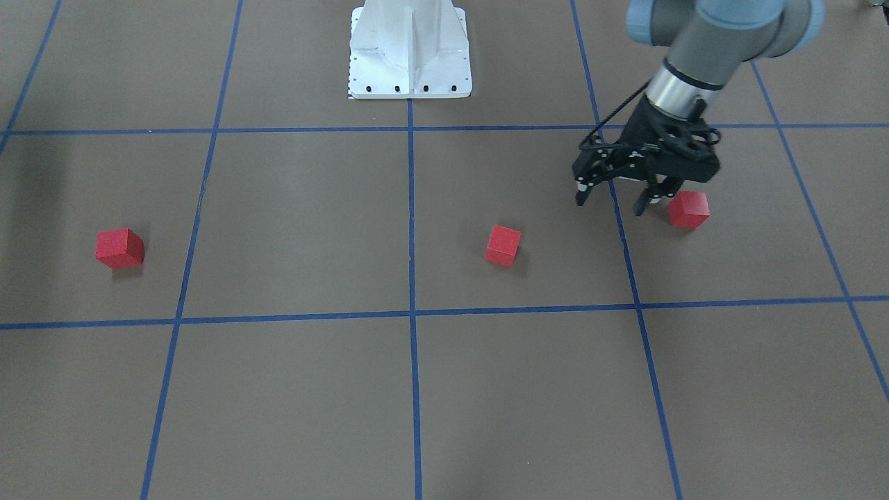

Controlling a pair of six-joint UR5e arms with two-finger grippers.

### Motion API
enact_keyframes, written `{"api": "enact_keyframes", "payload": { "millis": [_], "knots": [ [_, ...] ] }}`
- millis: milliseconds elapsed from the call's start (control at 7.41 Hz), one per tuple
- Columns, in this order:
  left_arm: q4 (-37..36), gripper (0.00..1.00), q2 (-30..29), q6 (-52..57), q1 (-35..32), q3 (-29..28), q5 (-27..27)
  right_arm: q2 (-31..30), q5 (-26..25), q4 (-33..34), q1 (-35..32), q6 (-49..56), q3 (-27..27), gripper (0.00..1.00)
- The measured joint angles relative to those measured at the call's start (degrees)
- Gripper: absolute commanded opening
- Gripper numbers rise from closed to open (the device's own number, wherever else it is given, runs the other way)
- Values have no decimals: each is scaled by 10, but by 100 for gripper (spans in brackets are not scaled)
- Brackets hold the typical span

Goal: Form red blocks into L shape at center
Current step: 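Reach the left gripper down to the middle red cube and grasp it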

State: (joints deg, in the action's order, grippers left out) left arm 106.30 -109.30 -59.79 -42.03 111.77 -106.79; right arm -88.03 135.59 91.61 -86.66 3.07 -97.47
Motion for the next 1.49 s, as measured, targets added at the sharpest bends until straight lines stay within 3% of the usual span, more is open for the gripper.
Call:
{"api": "enact_keyframes", "payload": {
  "millis": [540,810,1485],
  "knots": [
    [30,100,-83,-49,98,-102,100,-2,0,-22,9,-2,8,99],
    [66,100,-92,-50,106,-149,111,-1,1,-22,12,-2,9,99],
    [82,100,-97,-51,119,-192,113,-1,2,-20,15,-2,9,99]
  ]
}}
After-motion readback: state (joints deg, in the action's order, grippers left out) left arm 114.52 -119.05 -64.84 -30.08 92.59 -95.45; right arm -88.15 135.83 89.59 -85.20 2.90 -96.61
